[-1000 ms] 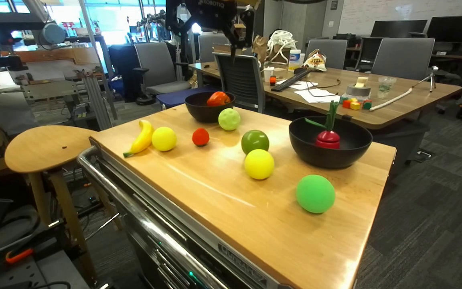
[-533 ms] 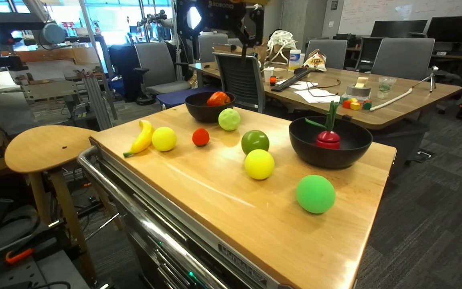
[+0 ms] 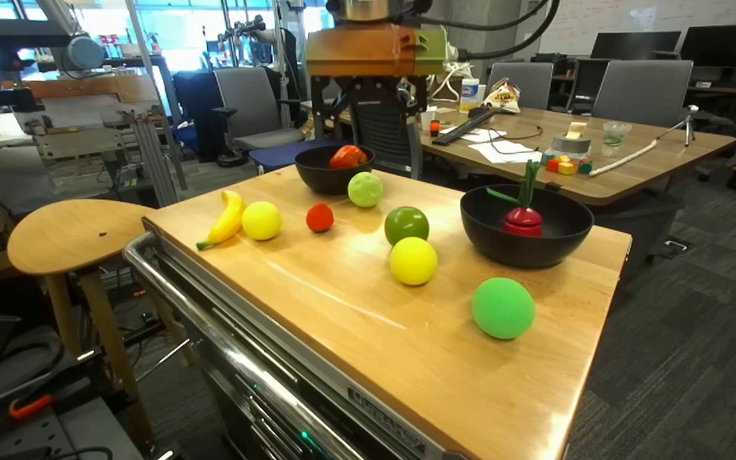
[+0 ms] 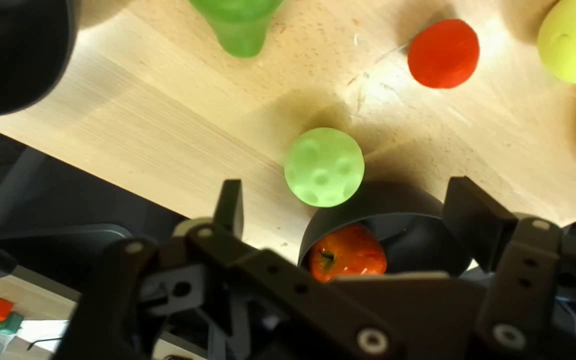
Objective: Pick up all the fruits from the table and put 5 fruits in the bowl to the right and 4 fruits into the bowl to the left
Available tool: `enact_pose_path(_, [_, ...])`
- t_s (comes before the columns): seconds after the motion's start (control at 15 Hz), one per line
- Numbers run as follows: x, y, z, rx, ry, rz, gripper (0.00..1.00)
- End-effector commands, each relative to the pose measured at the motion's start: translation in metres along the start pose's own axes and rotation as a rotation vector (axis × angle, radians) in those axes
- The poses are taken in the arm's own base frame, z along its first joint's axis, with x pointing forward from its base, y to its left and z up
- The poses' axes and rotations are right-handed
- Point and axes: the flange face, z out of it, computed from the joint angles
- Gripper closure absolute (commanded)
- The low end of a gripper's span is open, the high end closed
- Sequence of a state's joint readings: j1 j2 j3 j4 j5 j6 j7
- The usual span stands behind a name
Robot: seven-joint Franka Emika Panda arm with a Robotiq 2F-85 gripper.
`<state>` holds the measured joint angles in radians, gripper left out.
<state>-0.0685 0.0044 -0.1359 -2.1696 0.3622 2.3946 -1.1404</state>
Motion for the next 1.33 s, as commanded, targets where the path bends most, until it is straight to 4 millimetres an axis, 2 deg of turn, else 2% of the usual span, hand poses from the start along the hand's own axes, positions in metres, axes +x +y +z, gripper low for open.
enact_pose_path(0.0, [0.018, 0.003, 0.046, -0.008, -0.011, -0.092, 0.00])
enact_pose_path(0.13, [0.026, 0.002, 0.068, -0.002, -0.024, -0.136, 0.00])
enact_pose_path(0.27, [0.035, 0.003, 0.083, -0.005, -0.013, -0.178, 0.00])
enact_pose_path(0.6, [0.054, 0.013, 0.104, -0.019, 0.010, -0.270, 0.00])
enact_pose_path(0.93, [0.052, 0.021, 0.126, -0.003, 0.003, -0.298, 0.00])
enact_pose_path(1.27, [0.055, 0.017, 0.138, 0.021, 0.011, -0.305, 0.00])
